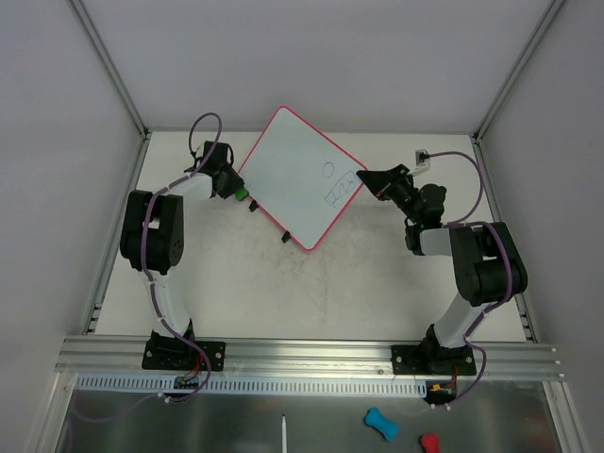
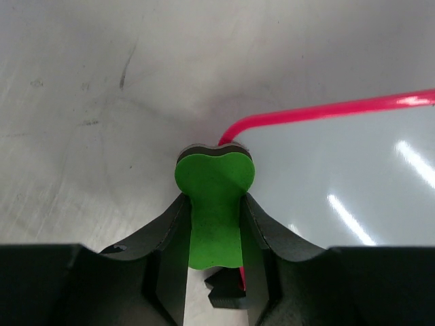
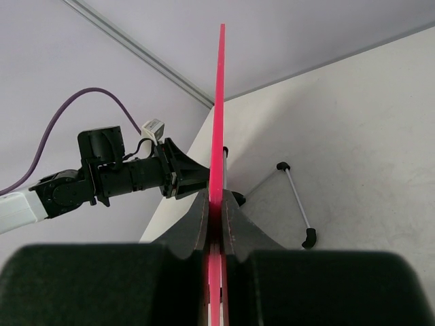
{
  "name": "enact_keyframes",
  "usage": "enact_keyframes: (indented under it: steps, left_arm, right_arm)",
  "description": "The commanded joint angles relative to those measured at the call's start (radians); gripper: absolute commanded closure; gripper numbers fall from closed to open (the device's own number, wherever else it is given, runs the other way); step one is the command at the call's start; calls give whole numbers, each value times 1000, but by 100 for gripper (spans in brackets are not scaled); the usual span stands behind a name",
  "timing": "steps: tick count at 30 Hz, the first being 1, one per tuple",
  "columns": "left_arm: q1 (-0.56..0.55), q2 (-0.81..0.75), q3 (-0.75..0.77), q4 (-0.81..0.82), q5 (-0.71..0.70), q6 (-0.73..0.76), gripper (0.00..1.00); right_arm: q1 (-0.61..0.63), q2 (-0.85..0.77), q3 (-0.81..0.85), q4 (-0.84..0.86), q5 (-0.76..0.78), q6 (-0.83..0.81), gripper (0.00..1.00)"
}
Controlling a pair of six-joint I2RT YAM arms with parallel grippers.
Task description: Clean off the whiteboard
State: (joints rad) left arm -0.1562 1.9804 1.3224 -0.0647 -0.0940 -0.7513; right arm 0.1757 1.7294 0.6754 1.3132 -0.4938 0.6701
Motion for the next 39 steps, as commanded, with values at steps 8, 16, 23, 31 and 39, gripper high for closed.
enact_keyframes:
  steps: [8, 16, 23, 31, 39]
  left_arm:
    - [-66, -305, -32, -47, -2, 127, 100]
    - [-183, -269, 4, 201, 250, 365, 100]
    - [-241, -114, 138, 221, 264, 449, 100]
    - [-296, -25, 228, 223, 257, 529, 100]
    - [-419, -15, 222, 232, 232, 625, 100]
  right_arm:
    - [27, -7, 21, 55, -80, -40, 100]
    - [25, -11, 19, 54, -80, -43, 100]
    - [27, -13, 18, 54, -80, -46, 100]
    - [27, -14, 19, 54, -81, -46, 100]
    - [27, -17, 16, 52, -81, -47, 100]
